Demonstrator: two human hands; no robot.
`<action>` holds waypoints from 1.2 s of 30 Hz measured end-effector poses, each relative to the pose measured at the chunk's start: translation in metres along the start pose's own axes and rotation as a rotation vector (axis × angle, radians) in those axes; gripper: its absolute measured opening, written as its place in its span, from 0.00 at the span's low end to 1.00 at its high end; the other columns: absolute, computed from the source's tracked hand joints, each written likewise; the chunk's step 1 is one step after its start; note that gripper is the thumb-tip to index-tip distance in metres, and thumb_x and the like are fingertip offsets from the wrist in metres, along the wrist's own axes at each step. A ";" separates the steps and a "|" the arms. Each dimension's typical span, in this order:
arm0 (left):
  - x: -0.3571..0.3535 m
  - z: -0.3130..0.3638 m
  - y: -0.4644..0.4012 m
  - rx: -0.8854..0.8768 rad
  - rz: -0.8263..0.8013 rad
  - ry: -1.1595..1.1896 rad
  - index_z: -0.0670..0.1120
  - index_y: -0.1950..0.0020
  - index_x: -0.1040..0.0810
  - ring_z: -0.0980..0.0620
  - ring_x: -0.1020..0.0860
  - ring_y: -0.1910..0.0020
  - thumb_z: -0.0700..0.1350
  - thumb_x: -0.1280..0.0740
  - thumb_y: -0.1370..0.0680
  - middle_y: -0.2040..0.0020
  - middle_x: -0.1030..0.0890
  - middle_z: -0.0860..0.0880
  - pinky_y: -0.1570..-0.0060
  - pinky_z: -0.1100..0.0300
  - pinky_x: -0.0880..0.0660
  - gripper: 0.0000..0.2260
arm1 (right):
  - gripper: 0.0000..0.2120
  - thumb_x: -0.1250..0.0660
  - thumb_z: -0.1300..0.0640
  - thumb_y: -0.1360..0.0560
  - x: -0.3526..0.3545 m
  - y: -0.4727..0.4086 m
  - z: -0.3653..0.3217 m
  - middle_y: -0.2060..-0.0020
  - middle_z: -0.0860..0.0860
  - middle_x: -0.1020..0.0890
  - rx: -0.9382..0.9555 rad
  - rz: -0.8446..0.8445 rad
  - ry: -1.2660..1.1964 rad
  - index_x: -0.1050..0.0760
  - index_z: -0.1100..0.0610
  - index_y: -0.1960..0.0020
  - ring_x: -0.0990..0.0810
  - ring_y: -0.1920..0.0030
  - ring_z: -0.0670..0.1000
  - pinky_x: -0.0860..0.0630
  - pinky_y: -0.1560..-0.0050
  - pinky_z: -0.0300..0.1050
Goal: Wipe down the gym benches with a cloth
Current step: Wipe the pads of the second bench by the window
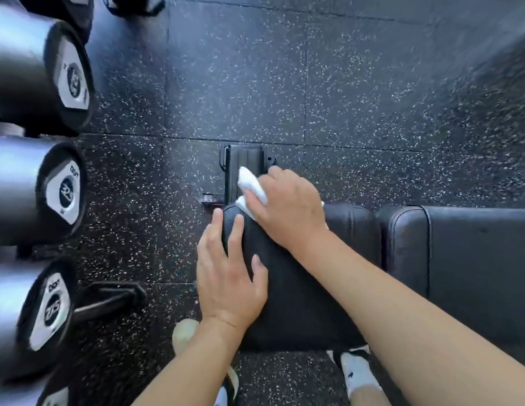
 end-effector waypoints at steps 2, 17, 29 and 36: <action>0.000 -0.001 0.001 0.008 -0.017 0.011 0.41 0.20 0.34 0.32 0.34 0.25 0.49 0.36 0.24 0.16 0.42 0.40 0.27 0.37 0.32 0.32 | 0.18 0.35 0.43 0.20 -0.011 -0.022 -0.023 0.64 0.52 0.26 0.065 -0.117 -0.060 0.27 0.54 0.63 0.24 0.61 0.59 0.38 0.63 0.49; -0.001 0.004 -0.002 0.006 0.016 -0.054 0.41 0.22 0.36 0.30 0.32 0.26 0.49 0.37 0.25 0.19 0.39 0.35 0.24 0.43 0.36 0.32 | 0.22 0.46 0.35 0.18 0.035 0.008 0.131 0.64 0.47 0.32 0.044 -0.486 -0.249 0.38 0.50 0.61 0.32 0.63 0.50 0.32 0.62 0.52; -0.006 0.000 0.001 0.091 0.002 -0.076 0.42 0.21 0.38 0.34 0.37 0.24 0.52 0.40 0.24 0.16 0.44 0.42 0.30 0.33 0.32 0.33 | 0.17 0.43 0.43 0.15 -0.022 -0.048 0.000 0.50 0.52 0.19 0.186 -0.560 -0.322 0.21 0.53 0.46 0.19 0.49 0.57 0.36 0.58 0.48; -0.007 0.001 -0.002 0.167 -0.031 -0.095 0.41 0.21 0.37 0.40 0.42 0.19 0.53 0.41 0.27 0.15 0.50 0.55 0.24 0.41 0.38 0.35 | 0.18 0.43 0.41 0.15 -0.004 -0.033 0.040 0.59 0.48 0.28 0.164 -0.500 -0.374 0.23 0.52 0.51 0.27 0.58 0.55 0.36 0.60 0.49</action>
Point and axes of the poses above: each hand's wrist, its own y-axis away from the middle knuckle, its own x-axis out of the back of the hand, z = x × y, the point moved 3 cm from there along -y, towards the middle knuckle
